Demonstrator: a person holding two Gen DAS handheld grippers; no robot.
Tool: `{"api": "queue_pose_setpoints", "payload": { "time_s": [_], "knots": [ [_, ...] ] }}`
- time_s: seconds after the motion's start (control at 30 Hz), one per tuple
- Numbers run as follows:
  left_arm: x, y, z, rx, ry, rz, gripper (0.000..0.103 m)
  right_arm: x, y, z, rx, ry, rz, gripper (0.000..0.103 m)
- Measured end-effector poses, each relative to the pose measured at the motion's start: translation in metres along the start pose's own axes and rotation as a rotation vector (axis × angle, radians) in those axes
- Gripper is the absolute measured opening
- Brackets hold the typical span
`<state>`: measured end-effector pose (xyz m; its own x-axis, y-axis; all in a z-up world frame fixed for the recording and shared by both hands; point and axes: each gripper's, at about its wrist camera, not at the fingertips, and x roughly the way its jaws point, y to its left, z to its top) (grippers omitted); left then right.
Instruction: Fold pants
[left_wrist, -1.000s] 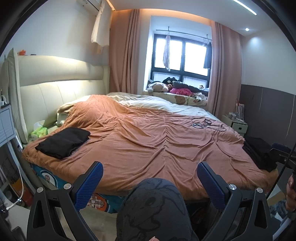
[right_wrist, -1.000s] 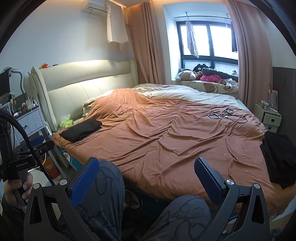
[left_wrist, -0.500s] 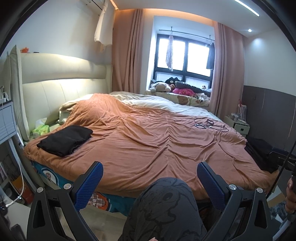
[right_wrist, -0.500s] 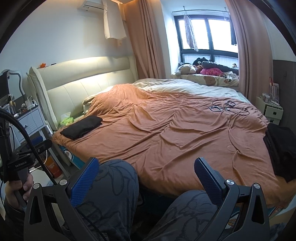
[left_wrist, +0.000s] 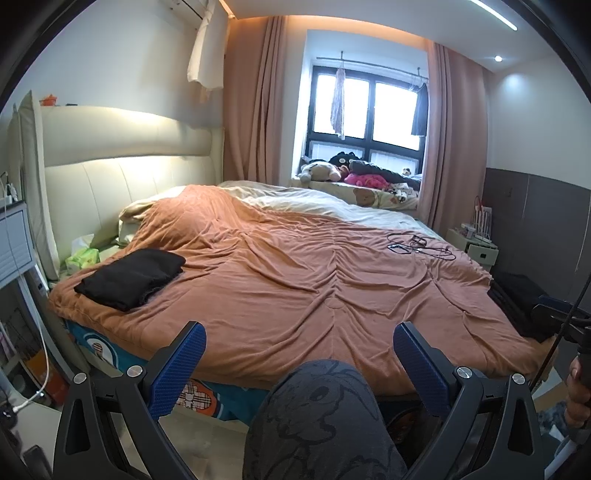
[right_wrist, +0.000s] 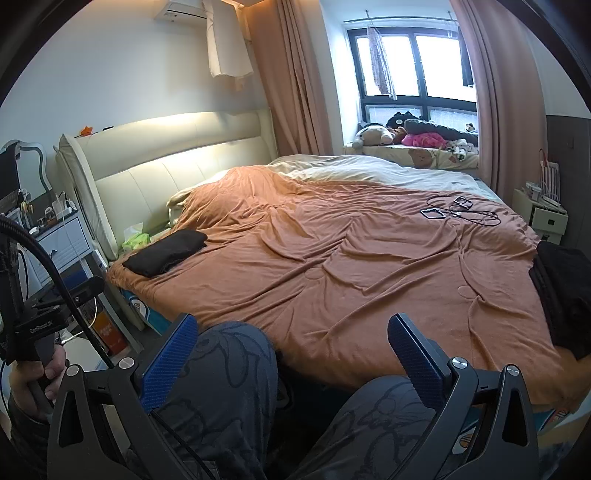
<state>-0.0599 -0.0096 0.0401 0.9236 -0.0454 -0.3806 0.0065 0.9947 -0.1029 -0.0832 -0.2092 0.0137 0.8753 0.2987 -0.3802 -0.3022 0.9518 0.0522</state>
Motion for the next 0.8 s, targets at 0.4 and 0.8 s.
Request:
{"api": "queue_pose_setpoints", "payload": {
  "time_s": [0.4,0.8],
  "knots": [
    [-0.013,-0.006,0.001,0.010,-0.022,0.008,0.102,-0.001,-0.003,-0.001,0.004,-0.004,0.006,0.103],
    [-0.018,-0.006,0.001,0.012,-0.033,0.005,0.102,-0.002,0.000,-0.001,0.003,-0.007,0.009,0.103]
  ]
}}
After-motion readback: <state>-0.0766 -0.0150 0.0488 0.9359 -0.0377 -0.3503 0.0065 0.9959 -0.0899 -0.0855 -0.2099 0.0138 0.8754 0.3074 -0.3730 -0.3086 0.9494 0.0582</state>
